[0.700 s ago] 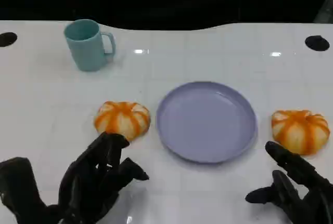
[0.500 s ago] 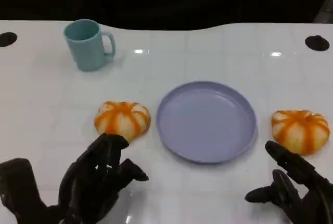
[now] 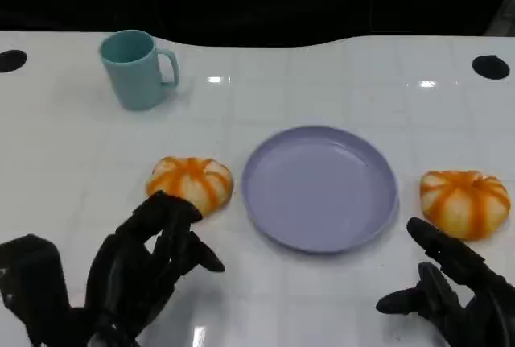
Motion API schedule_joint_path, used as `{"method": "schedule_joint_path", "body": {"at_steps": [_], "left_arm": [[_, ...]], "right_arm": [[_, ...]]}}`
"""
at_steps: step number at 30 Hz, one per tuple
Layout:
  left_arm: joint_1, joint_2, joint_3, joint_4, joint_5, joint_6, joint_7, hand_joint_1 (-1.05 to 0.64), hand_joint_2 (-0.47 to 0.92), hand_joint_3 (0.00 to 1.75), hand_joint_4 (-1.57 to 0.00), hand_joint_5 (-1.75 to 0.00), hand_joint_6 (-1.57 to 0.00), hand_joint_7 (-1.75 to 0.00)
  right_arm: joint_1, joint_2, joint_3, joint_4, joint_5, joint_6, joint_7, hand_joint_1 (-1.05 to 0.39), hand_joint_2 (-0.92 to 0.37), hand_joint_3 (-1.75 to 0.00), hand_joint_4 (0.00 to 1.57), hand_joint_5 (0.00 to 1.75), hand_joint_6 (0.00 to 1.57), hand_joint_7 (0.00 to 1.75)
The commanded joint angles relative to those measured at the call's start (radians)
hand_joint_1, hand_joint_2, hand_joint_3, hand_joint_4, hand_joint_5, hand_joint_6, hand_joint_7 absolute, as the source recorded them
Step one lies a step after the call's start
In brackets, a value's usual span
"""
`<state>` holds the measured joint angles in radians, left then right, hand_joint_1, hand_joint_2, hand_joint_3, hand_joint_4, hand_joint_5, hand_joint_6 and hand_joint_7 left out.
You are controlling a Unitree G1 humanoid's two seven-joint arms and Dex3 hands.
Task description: Grasp the bread from the table and place it into the plate.
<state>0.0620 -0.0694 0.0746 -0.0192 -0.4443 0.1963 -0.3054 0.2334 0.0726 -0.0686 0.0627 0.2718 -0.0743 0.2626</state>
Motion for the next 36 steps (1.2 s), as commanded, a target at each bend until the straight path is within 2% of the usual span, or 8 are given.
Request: {"method": "schedule_joint_path", "body": {"at_steps": [1, 4, 9, 12, 14, 17, 24, 36], "left_arm": [[-0.037, 0.03, -0.009, 0.026, 0.073, -0.101, -0.01, -0.51, 0.92, 0.5, -0.68, -1.75, -0.53, -1.52], [-0.057, 0.079, -0.036, 0.066, 0.189, -0.278, -0.047, -0.5, 0.92, 0.55, -0.61, -1.73, -0.47, -1.42], [-0.107, 0.201, -0.085, 0.055, 0.449, -0.435, 0.01, -0.47, 0.92, 0.32, -0.43, -1.15, -0.48, -0.67], [-0.138, 0.259, -0.104, 0.059, 0.584, -0.486, 0.051, -0.46, 0.92, 0.29, -0.41, -1.01, -0.49, -0.5], [-0.162, 0.304, -0.119, 0.053, 0.682, -0.503, 0.081, -0.48, 0.92, 0.16, -0.25, -0.84, -0.42, -0.32], [-0.197, 0.365, -0.144, 0.039, 0.788, -0.485, 0.08, -0.49, 0.91, 0.11, -0.17, -0.74, -0.38, -0.24], [-0.315, 0.518, -0.247, -0.007, 1.063, -0.349, -0.013, -0.47, 0.8, 0.0, 0.0, -0.24, -0.19, -0.02], [-0.464, 0.519, -0.402, 0.151, 1.24, -0.251, -0.021, -0.34, 0.76, 0.01, -0.01, -0.15, -0.19, 0.0]], "right_arm": [[0.002, -0.008, -0.005, -0.014, 0.005, -0.002, -0.006, -0.76, -0.92, -0.3, 0.85, 0.95, 1.19, 0.04], [-0.002, -0.006, -0.006, -0.013, 0.012, 0.003, -0.003, -0.76, -0.92, -0.3, 0.84, 0.95, 1.18, 0.03], [-0.007, -0.003, -0.006, -0.01, 0.009, 0.0, -0.008, -0.75, -0.92, -0.3, 0.85, 0.95, 1.18, 0.04], [-0.007, -0.003, -0.007, -0.012, 0.011, 0.003, -0.007, -0.75, -0.92, -0.3, 0.86, 0.95, 1.19, 0.04], [-0.006, -0.002, -0.008, -0.015, 0.016, 0.009, -0.005, -0.75, -0.92, -0.3, 0.86, 0.95, 1.19, 0.04], [-0.006, -0.003, -0.008, -0.016, 0.017, 0.011, -0.006, -0.75, -0.92, -0.3, 0.86, 0.94, 1.19, 0.04], [-0.006, -0.006, -0.008, -0.019, 0.013, 0.012, -0.007, -0.75, -0.92, -0.3, 0.86, 0.93, 1.18, 0.04], [0.0, -0.006, -0.008, -0.028, 0.011, 0.025, -0.01, -0.76, -0.92, -0.29, 0.87, 0.91, 1.19, 0.04]]}}
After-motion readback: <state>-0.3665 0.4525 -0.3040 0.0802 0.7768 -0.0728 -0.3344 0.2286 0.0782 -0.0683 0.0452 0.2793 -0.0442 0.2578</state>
